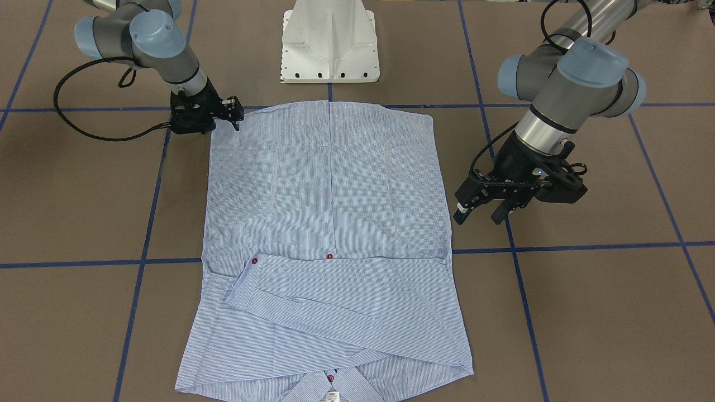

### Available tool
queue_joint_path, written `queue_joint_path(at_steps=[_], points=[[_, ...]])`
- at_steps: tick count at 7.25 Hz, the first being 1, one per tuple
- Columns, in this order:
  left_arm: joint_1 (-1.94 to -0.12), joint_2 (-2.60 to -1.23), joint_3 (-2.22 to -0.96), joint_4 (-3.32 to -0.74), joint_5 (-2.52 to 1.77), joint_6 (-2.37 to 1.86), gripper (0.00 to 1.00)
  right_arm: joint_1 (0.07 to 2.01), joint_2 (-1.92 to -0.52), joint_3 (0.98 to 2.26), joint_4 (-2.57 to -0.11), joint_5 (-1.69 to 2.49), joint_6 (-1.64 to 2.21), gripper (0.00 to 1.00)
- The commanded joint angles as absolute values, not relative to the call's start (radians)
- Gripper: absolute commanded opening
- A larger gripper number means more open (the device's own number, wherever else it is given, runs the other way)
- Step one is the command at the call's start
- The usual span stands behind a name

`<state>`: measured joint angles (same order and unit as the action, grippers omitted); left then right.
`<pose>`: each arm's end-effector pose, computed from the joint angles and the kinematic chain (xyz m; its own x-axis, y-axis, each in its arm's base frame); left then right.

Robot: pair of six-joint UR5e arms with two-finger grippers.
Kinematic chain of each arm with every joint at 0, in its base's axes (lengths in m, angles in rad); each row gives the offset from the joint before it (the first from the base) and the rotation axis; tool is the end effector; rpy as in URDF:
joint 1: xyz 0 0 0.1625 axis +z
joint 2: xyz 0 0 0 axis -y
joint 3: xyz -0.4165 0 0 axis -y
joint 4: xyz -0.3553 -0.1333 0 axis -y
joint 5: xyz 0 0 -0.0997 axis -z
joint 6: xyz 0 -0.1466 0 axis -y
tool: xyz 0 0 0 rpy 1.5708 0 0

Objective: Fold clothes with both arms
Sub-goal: 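Move the right gripper toward its nearest hem corner while the left moves toward the collar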

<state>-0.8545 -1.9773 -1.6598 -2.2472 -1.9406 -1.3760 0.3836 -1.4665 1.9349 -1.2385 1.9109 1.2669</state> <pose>0.3609 -0.5369 0.3373 0.3440 -0.1203 -0.9312 0.4260 0.9038 0.0406 -0.4590 -0.2763 0.4410 0.6552 -0.0398 0.7544 0.0684 0.9976 -0.0068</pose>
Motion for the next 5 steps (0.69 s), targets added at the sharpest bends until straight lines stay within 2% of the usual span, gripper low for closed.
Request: queue_joint_path(at_steps=[1, 3, 4, 5], points=[[-0.854, -1.979, -1.658, -2.247, -1.942, -1.376, 0.98, 0.382, -1.466, 1.933, -1.243, 1.914, 1.266, 0.83], [-0.854, -1.979, -1.658, -2.247, -1.942, -1.376, 0.98, 0.380, -1.466, 1.933, -1.243, 1.916, 1.266, 0.83], [-0.854, -1.977, -1.658, -2.247, -1.942, -1.376, 0.98, 0.380, -1.466, 1.933, -1.243, 1.916, 1.267, 0.79], [-0.854, -1.977, -1.658, -2.247, -1.942, -1.376, 0.98, 0.379, -1.466, 1.931, -1.244, 1.916, 1.267, 0.69]])
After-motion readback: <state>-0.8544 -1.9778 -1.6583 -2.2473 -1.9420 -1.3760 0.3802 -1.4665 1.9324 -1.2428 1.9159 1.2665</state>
